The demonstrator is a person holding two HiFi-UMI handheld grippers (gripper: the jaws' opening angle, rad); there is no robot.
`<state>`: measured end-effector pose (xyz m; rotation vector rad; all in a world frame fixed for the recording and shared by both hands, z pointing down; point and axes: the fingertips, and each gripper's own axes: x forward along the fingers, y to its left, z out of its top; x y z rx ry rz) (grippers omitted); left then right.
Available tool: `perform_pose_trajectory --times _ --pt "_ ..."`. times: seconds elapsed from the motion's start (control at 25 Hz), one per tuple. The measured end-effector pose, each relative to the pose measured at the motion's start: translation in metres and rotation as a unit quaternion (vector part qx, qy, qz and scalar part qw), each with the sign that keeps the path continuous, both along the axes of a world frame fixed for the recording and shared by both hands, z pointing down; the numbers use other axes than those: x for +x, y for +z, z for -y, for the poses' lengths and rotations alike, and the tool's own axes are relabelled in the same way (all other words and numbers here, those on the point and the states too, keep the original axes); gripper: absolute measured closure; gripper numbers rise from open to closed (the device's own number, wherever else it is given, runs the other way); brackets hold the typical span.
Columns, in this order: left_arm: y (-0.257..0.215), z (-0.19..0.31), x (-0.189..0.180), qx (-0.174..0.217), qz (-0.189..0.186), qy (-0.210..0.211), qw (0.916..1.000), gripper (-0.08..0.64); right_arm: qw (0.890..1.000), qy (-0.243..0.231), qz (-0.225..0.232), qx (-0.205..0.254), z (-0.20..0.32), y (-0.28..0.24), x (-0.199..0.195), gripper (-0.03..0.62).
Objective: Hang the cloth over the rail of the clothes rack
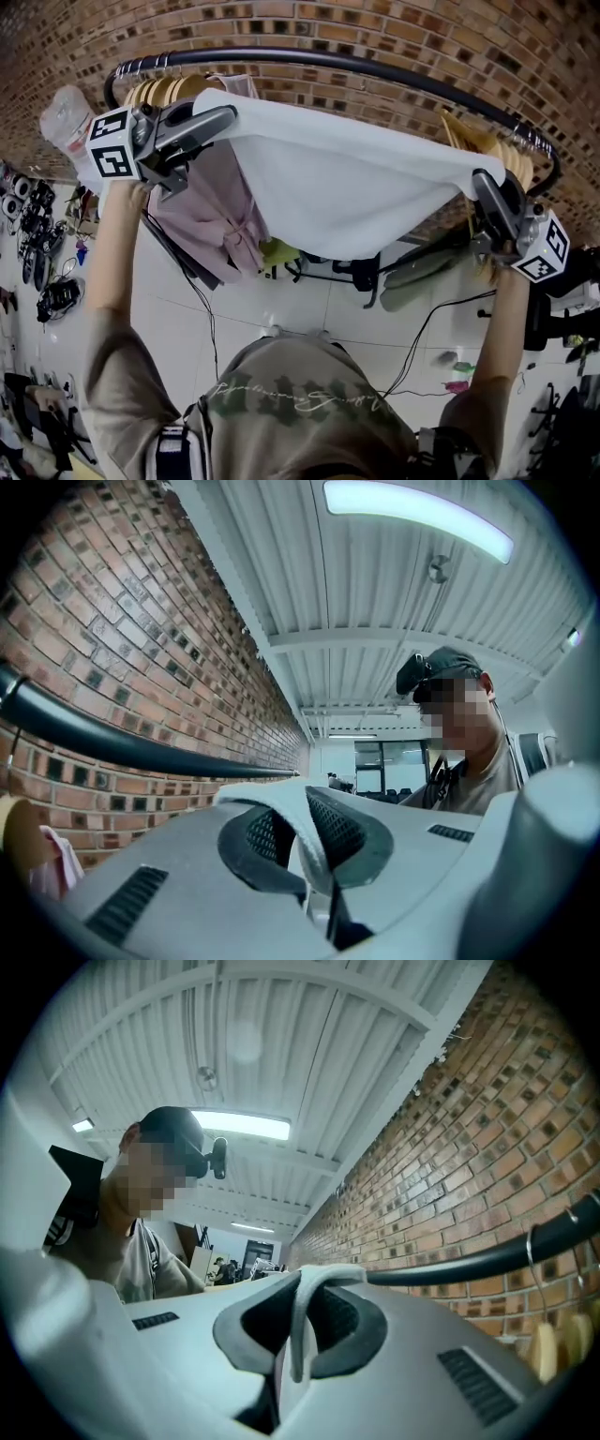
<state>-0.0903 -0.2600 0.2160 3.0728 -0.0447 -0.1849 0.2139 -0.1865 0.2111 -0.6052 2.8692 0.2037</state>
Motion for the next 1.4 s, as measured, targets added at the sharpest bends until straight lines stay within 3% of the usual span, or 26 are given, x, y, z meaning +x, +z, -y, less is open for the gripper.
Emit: perform_pose_trajectory --times 0.36,0.68,0.96,1.4 --pt "-0.034 0.017 -0.002 -0.014 -0.016 0.002 0.9998 0.543 1.0 -0.014 0.001 -0.017 0.023 -0.035 0.002 0.572" --pt "-0.063 0.035 -0.001 -0.007 -0.009 -0.003 0.9999 0.541 1.0 -0.022 -0.003 0.005 0.044 -0.072 -0.001 0.572" --pt "-0.072 0.044 0.004 -0.014 -0.01 -0.001 0.9999 0.542 1.0 -0.028 0.001 -0.013 0.049 -0.074 0.007 0.572" --pt "-0.108 0.071 0.005 -0.024 -0.005 -0.002 0.9997 0.541 1.0 -0.019 -0.006 0.025 0.071 -0.123 0.002 0.572"
